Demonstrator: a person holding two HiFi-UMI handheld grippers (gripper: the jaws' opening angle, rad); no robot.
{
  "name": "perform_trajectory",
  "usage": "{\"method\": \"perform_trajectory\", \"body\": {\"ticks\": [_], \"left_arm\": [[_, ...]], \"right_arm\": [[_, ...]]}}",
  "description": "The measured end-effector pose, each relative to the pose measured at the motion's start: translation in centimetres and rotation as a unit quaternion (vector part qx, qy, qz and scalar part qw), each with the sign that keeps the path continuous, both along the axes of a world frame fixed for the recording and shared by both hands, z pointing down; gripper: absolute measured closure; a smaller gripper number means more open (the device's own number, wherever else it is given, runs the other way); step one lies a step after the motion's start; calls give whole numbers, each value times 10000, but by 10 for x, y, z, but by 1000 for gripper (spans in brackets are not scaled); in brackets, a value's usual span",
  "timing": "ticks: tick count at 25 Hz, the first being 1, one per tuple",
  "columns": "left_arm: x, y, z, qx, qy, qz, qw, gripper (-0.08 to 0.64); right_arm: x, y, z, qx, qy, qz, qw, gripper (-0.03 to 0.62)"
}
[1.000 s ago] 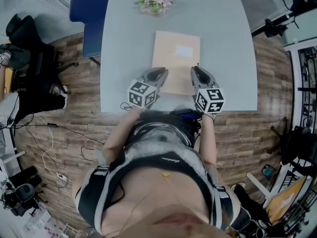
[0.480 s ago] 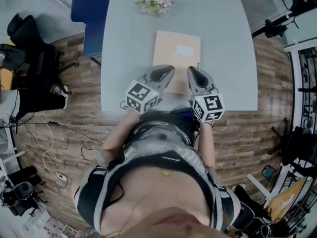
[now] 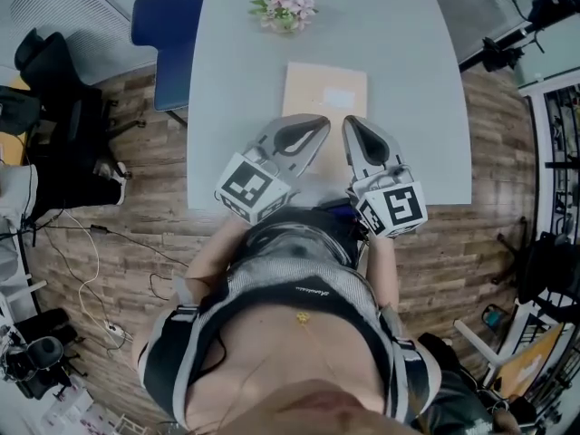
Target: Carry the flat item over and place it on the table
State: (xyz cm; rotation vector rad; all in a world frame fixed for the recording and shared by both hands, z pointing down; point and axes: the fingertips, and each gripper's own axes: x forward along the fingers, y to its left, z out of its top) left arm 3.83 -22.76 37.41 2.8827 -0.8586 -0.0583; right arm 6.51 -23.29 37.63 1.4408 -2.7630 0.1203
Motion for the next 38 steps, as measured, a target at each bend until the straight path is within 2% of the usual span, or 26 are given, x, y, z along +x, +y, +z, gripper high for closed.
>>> {"method": "perform_trajectory", "body": {"ticks": [5,9,14,20,24,38], "left_arm": [[-6,3,-31,230,157,-109,9996,546],[-8,5,-32,323,215,-140,9991,546],[-6,9,-26,260,147,-137,9995,546],[-5,11,-27,194,231,-104,9995,546],[-5,13,-30,134,127,-148,9997,546],[-5,15,-28,218,126,-235,9994,546]], "right_arm": [[-5,6,-27,359,5,-44,9993,588],[-9,11,-34,466,2,-75,9989,589],[-10,13,-32,433,-15,-112,9990,589],[-10,16,-29,372,-2,-90,9993,589],[-9,19,-29,370,-22,-77,9993,589],[-6,23,-31,392,-21,-63,9992,589]]}}
